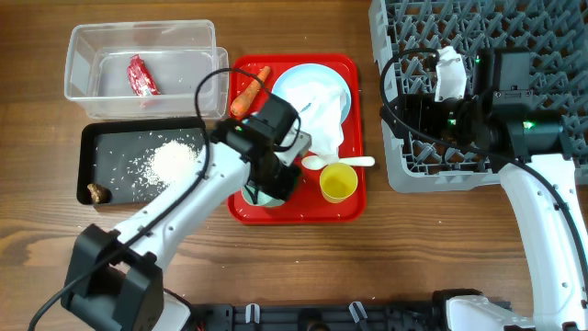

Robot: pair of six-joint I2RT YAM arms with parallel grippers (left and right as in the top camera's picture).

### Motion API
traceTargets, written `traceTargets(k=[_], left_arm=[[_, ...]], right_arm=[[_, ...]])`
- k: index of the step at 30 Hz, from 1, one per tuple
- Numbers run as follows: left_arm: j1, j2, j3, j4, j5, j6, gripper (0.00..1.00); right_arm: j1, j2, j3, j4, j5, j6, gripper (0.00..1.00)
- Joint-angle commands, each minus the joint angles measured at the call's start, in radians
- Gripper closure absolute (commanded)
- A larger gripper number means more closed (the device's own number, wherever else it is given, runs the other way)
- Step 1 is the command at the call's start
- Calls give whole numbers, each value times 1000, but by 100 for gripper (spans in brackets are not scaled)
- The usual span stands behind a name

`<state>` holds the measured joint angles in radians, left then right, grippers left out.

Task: Sort waste into correct bins and load items into the dishwasher rack
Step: 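Set the green bowl back on the red tray, reach for yellow cup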

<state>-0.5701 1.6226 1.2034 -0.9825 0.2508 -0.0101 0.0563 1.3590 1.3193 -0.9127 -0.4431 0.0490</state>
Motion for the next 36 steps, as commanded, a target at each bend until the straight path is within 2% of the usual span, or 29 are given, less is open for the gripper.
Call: traceTargets(k=[1, 6, 9, 10, 11, 17, 20, 26, 29, 31, 36], left_arm=[[-63, 72, -2, 26, -40, -21, 93], [-82, 139, -2, 56, -48, -21, 93], [-82, 142, -1, 64, -48, -22, 69], [-81, 142, -1, 68, -47, -23, 58], [-81, 142, -1, 74, -47, -26, 53], [-78, 124, 103, 60, -46, -55, 40], [-78, 124, 146, 122, -39, -55, 34], [-79, 124, 146, 161, -23, -55, 29], [-92, 125, 145, 164, -8, -45, 32], [-116, 138, 136, 163, -13, 3, 35], [-127, 210, 136, 179, -16, 5, 34]], right_arm=[[2, 6, 14, 2, 10, 6, 15], [2, 6, 14, -1, 10, 6, 15], [2, 6, 14, -1, 10, 6, 15], [2, 6, 14, -1, 10, 6, 15], [2, 6, 14, 0, 10, 6, 15], [2, 6, 14, 0, 10, 6, 15], [2, 6, 14, -1, 10, 6, 15], [2, 7, 14, -4, 10, 4, 16], [2, 14, 14, 3, 10, 6, 16], [2, 23, 14, -1, 10, 6, 15], [2, 45, 14, -9, 10, 4, 16]])
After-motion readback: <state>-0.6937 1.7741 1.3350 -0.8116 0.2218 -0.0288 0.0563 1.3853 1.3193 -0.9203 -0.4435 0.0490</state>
